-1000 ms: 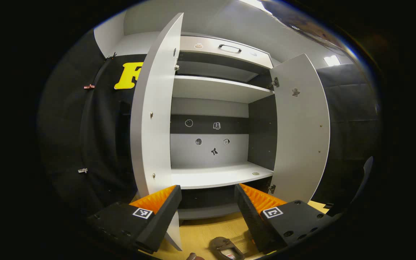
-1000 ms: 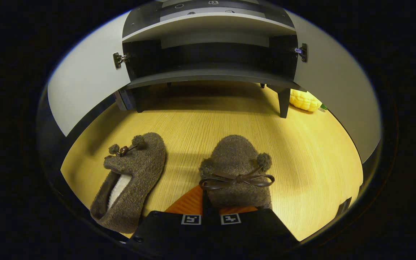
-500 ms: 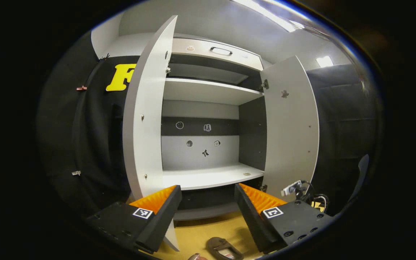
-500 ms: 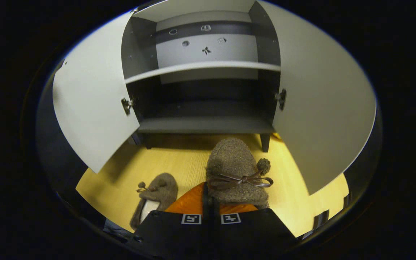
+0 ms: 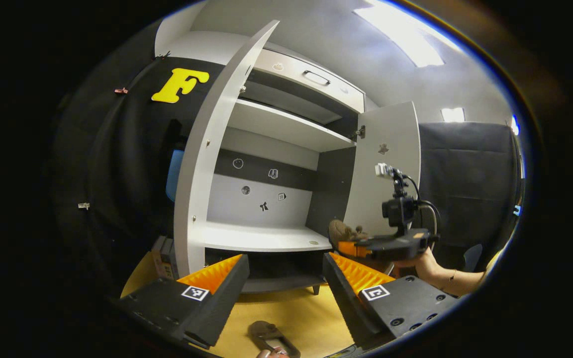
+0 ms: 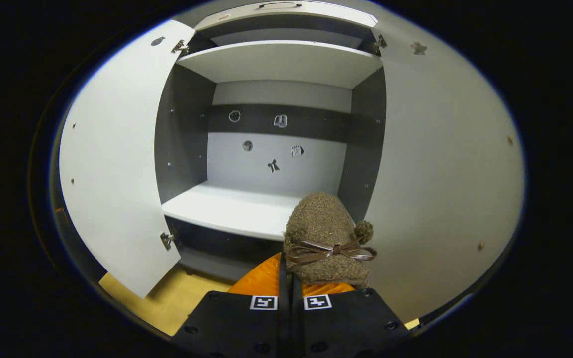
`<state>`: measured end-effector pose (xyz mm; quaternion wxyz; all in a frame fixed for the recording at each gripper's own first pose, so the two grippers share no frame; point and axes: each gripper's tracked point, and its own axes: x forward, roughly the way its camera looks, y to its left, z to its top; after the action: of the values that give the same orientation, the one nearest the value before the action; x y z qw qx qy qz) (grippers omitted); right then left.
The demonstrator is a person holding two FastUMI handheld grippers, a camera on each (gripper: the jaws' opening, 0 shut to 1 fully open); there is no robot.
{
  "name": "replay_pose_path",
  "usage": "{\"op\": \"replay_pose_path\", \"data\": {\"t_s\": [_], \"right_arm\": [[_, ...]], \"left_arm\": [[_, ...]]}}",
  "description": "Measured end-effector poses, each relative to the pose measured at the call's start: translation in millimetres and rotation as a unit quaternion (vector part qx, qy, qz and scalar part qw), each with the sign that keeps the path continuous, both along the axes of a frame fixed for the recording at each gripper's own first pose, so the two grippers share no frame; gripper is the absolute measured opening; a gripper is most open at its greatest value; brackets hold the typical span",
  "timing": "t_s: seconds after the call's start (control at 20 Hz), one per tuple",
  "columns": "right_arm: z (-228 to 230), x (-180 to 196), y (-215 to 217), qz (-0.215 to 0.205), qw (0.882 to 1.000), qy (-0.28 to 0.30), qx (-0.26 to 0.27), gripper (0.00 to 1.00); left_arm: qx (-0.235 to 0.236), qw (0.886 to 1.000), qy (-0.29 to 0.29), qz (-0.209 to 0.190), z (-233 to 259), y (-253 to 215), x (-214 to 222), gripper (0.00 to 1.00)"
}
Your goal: Grab one shoe with the right hand and put it into the shoe cabinet, grab the other shoe with the left hand and put it into the shoe cabinet; then close the right door with the right hand and the left door with the left hand.
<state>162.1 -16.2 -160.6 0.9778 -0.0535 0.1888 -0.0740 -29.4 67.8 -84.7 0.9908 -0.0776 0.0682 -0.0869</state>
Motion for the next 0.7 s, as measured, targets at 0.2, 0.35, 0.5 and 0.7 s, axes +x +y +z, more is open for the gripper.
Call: {"op": "replay_pose_path", "data": {"t_s": [0.2, 0.35, 0.5, 0.7], "right_arm": [[24.0, 75.3, 4.4, 0.010, 0.999, -0.014, 0.028, 0.05], [20.0, 128.3, 0.6, 0.017, 1.000, -0.003, 0.023, 0.05], [1.3, 179.0, -3.7, 0.014, 0.999, 0.025, 0.036, 0.05], [-38.0, 238.6, -11.0, 0.011, 0.997, 0.071, 0.025, 0.05]], "left_arm": [[0.033, 0.999, -0.001, 0.023, 0.4, 11.6, -8.2, 0.95], [0.043, 0.998, 0.005, 0.042, -0.6, 14.8, -14.0, 0.95], [0.049, 0.997, 0.019, 0.064, -7.9, 17.0, -15.0, 0.95], [0.045, 0.995, 0.026, 0.085, -11.0, 12.6, -10.0, 0.95]]}}
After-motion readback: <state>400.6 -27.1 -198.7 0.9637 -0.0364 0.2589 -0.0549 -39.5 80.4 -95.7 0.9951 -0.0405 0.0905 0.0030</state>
